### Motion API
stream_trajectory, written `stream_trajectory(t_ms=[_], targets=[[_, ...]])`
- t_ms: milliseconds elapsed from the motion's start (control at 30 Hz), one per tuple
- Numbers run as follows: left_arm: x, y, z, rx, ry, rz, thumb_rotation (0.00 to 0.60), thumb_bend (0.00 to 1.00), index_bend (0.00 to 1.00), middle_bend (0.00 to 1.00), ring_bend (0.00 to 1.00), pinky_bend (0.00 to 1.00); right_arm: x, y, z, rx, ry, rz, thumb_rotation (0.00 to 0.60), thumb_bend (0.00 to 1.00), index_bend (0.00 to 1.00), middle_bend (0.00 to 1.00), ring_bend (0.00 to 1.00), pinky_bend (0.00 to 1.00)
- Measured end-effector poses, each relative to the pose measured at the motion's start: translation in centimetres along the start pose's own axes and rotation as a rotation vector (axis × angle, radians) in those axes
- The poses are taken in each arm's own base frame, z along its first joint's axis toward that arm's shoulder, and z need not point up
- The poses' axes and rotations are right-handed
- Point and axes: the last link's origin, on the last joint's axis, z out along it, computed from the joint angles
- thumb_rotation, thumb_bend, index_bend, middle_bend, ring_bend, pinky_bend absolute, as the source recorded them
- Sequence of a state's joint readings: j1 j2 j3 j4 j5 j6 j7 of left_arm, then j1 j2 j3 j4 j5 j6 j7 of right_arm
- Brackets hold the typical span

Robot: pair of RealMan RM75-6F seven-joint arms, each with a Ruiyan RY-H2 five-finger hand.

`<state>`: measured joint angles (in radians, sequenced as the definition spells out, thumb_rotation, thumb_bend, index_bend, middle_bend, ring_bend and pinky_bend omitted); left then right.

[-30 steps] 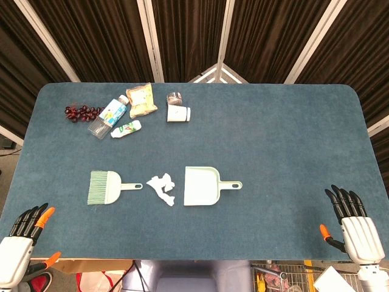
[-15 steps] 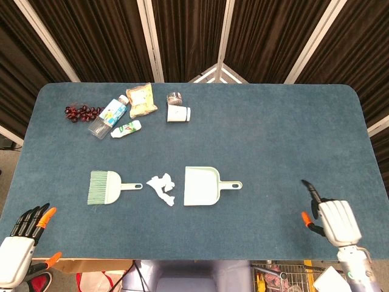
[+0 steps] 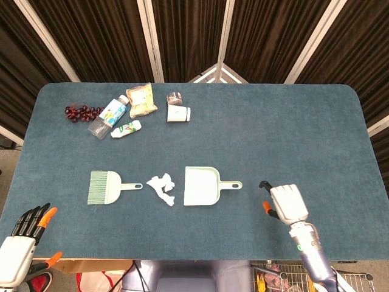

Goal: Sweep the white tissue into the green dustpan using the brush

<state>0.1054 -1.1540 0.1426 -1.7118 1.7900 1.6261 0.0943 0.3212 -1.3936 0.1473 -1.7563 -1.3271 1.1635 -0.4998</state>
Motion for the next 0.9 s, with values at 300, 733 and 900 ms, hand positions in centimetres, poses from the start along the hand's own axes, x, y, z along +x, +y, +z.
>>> stream_trajectory(t_ms=[300,733,900], targets=[[-0.1,-0.1,0.1,0.007,-0.008,-0.002,0.6,0.0,0.0,0.0,0.0,0.06,-1.9,-4.1,3.2,0.007,-0.017,-0.005,0.6,0.38,0.38,0.88,0.85,0.86],[-0.2,0.0,0.3,0.008,-0.016,-0.006,0.6,0.0,0.0,0.0,0.0,0.06,-3.5,-6.2,6.1,-0.017,0.006,-0.058,0.6,0.37,0.37,0.88,0.85,0.86],[-0.2,0.0,0.4,0.007,-0.017,-0.008,0.6,0.0,0.0,0.0,0.0,0.06,-4.1,-6.3,6.5,-0.029,0.006,-0.079,0.6,0.36,0.35,0.88,0.85,0.86]])
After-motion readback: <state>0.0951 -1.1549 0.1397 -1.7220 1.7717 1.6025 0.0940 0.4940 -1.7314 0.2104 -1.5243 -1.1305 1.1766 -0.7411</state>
